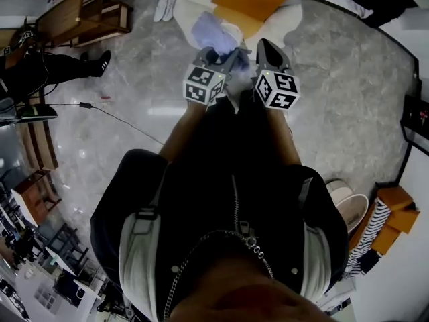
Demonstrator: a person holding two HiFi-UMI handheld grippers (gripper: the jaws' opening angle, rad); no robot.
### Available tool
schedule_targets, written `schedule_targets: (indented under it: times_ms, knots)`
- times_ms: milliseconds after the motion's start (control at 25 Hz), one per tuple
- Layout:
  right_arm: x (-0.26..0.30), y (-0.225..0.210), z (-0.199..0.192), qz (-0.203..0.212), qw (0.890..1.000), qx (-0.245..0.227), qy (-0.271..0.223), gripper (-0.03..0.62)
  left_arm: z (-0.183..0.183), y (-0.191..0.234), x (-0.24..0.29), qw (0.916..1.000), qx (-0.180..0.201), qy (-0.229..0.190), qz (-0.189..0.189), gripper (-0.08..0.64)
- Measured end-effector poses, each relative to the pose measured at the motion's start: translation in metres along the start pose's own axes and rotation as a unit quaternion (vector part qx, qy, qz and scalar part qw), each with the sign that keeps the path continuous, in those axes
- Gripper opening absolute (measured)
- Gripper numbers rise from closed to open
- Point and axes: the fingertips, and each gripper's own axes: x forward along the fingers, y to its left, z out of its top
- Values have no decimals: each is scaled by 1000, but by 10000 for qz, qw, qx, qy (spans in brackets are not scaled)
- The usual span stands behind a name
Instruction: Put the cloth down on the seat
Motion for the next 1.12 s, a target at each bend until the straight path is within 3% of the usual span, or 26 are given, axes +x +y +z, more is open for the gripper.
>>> schedule_targets:
  times_ms: [600, 1120]
  knots:
    - [30, -22, 35, 561, 9983, -80, -126, -11, 29, 1, 37, 9988, 294, 12, 387, 120]
    - [31, -101, 41, 580, 9983, 48, 87, -11, 40, -6, 98, 9966, 298, 158, 746, 120]
